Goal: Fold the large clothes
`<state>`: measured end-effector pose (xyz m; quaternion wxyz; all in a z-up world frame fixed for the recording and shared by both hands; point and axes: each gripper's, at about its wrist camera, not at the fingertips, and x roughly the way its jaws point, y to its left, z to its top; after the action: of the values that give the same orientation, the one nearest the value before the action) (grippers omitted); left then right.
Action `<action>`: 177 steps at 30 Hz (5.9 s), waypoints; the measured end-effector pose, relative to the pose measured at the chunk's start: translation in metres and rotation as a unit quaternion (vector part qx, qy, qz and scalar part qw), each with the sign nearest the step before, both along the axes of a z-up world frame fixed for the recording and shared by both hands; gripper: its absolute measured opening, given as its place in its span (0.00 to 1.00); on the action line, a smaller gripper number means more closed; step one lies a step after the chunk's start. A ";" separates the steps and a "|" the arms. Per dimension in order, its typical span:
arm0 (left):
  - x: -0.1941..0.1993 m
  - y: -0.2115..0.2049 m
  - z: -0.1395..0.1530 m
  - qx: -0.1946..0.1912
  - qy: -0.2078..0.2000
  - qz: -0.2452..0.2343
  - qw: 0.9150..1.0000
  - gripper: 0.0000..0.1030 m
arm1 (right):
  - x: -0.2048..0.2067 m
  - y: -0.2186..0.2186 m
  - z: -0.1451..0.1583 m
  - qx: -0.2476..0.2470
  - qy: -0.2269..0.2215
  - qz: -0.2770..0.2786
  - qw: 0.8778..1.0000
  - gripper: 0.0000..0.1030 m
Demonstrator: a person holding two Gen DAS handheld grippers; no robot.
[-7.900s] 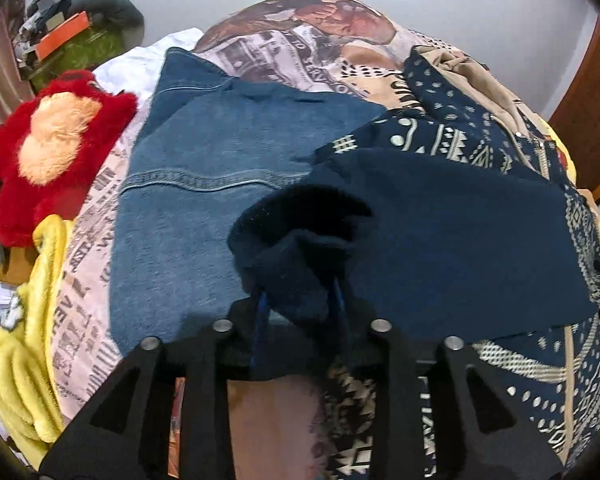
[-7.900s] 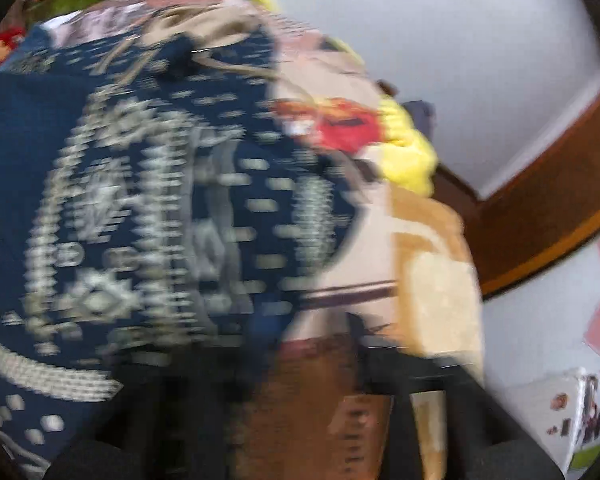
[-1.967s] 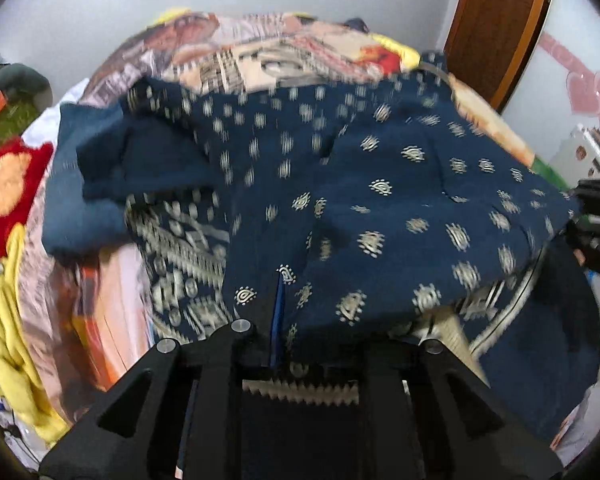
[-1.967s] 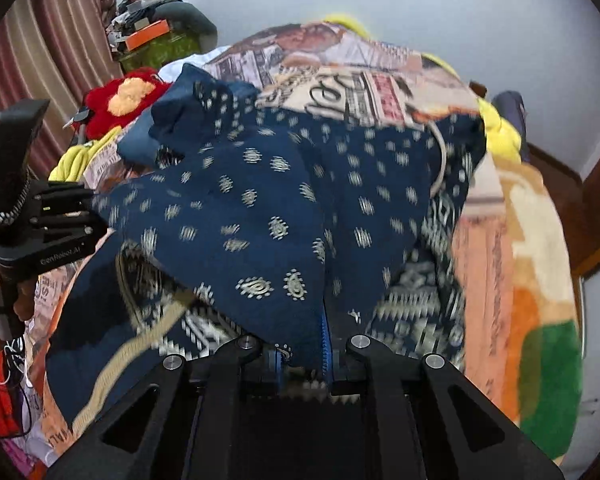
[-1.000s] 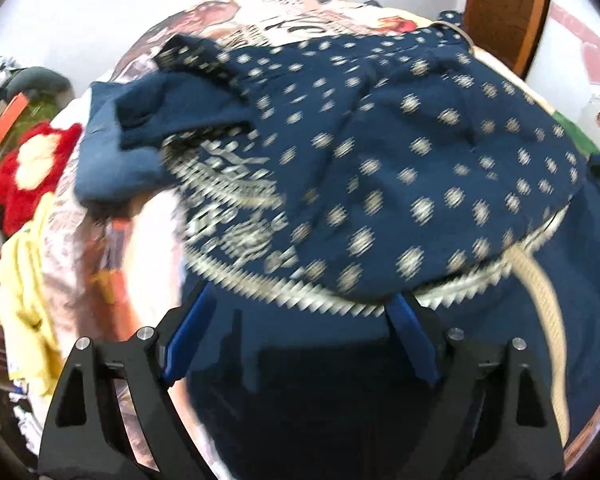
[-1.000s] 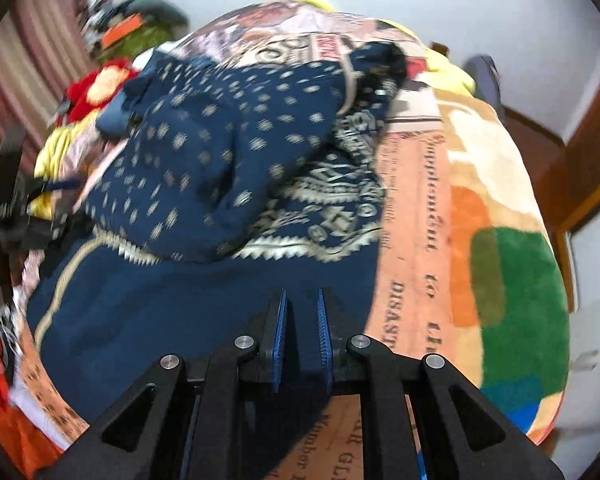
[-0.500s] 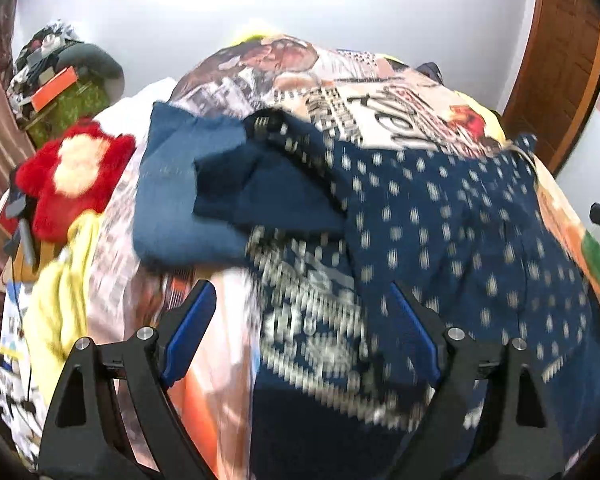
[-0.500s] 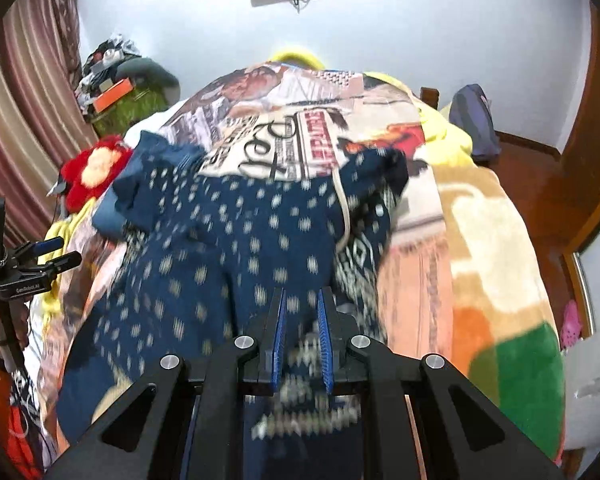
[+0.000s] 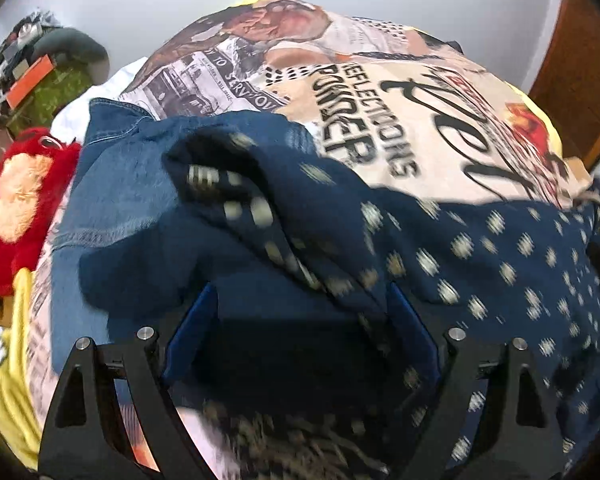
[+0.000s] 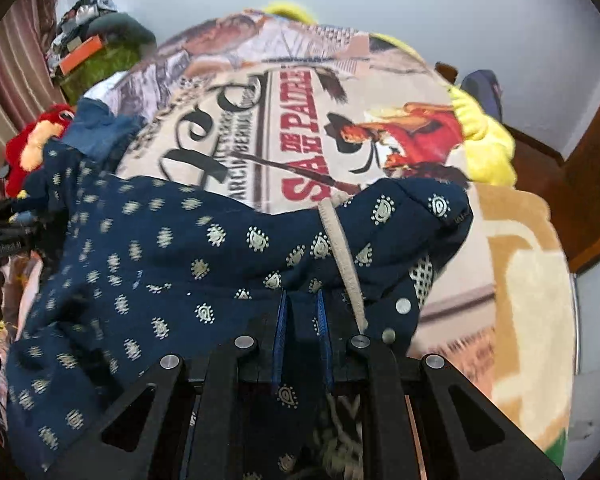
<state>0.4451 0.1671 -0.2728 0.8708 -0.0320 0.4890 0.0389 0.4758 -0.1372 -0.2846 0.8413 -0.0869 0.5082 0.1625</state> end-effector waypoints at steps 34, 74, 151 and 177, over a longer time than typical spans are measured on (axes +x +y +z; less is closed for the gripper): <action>-0.061 -0.015 0.072 0.022 -0.088 -0.004 0.996 0.88 | -0.088 -0.066 0.065 -0.043 -0.097 -0.043 0.993 0.83; -0.295 0.011 -0.023 -0.221 0.071 0.012 0.973 0.24 | -0.293 -0.072 0.025 0.135 0.057 -0.036 0.989 0.44; -0.150 0.028 0.014 -0.124 -0.034 0.034 0.991 0.05 | -0.113 -0.055 0.026 0.165 -0.023 -0.073 0.983 0.09; 0.011 0.026 0.035 -0.005 -0.047 0.032 0.998 0.05 | 0.024 -0.043 0.058 0.065 -0.115 -0.072 0.989 0.07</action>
<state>0.4559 0.1930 -0.2382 0.8912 -0.0540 0.4460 0.0628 0.4997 -0.1807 -0.2262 0.9077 -0.0134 0.4011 0.1230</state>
